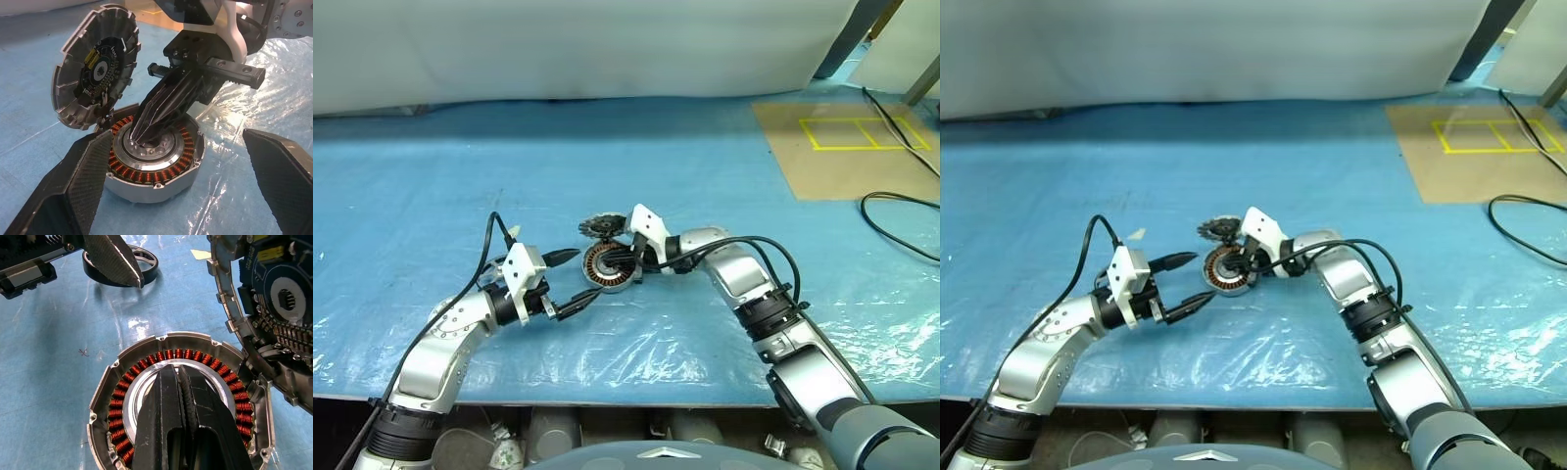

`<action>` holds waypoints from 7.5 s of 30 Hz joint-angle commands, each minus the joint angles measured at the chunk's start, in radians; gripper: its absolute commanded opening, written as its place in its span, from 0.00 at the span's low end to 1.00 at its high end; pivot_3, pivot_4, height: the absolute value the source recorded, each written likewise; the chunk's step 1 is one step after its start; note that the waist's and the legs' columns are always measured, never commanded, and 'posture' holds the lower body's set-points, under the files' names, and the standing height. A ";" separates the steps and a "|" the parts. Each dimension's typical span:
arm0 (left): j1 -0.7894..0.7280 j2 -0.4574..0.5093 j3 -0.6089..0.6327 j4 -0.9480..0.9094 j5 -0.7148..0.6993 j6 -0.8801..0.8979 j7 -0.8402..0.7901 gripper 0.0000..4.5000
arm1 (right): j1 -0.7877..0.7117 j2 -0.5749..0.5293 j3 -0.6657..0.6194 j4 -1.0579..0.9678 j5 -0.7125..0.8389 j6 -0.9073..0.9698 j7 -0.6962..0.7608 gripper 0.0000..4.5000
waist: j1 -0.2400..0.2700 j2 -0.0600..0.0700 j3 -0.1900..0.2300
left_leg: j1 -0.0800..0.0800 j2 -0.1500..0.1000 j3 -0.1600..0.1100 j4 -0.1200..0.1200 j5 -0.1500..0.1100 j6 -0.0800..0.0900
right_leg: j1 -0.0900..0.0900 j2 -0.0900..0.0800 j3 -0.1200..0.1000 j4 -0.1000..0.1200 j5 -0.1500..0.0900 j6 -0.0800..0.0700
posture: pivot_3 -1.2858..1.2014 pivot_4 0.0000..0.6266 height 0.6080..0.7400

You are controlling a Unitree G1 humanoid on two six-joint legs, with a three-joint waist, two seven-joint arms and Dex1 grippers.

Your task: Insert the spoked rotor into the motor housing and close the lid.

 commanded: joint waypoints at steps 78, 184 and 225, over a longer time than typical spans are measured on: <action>-0.252 0.503 0.224 0.322 -0.045 0.009 -0.380 1.00 | 0.139 -0.303 -0.164 -0.319 0.156 0.147 0.045 0.01 | 0.010 -0.001 -0.001 | -0.001 0.000 0.001 -0.001 0.000 0.000 | -0.002 0.001 0.000 -0.002 0.000 0.000 | 0.52 0.24 1.00; -0.823 0.329 -0.306 1.050 0.482 -0.350 -0.702 0.42 | 0.267 -0.332 -0.130 -0.697 0.162 0.321 -0.150 0.00 | 0.055 0.000 -0.001 | -0.005 -0.003 -0.004 0.002 0.000 -0.001 | 0.000 -0.001 -0.006 0.002 0.002 0.004 | 0.52 0.24 1.00; -0.848 0.102 -0.299 0.560 0.267 -0.027 -0.658 0.29 | 0.420 -0.344 -0.294 -0.808 0.398 0.397 -0.279 0.00 | 0.054 0.000 -0.001 | -0.008 -0.004 -0.004 0.005 0.000 0.000 | 0.000 -0.002 -0.007 0.000 0.003 0.005 | 0.52 0.24 1.00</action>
